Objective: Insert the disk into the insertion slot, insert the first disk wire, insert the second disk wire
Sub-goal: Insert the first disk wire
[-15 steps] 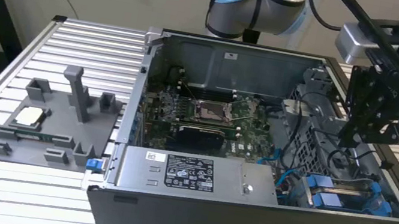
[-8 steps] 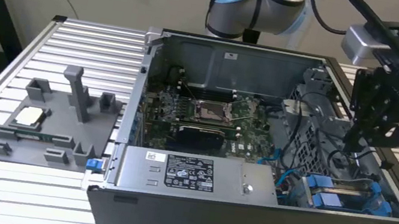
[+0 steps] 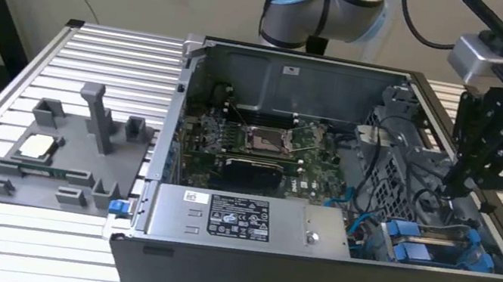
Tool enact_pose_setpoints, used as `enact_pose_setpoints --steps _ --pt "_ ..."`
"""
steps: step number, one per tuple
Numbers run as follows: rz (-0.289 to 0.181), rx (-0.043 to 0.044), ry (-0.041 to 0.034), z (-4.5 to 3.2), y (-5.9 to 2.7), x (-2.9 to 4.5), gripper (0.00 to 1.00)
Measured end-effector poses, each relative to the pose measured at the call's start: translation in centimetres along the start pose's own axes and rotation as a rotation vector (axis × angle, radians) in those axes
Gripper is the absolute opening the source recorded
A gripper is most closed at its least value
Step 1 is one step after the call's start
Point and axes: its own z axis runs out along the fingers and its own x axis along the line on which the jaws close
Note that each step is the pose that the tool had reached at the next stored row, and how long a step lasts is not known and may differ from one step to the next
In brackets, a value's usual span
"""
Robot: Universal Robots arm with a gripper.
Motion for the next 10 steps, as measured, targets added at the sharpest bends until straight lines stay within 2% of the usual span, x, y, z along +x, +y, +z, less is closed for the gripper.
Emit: enact_pose_setpoints --steps 6,10 --pt "0.0 -0.0032 0.0021 0.14 -0.64 0.0 0.19" --pt "0.0 -0.0033 0.0025 0.16 -0.77 0.0 0.19"
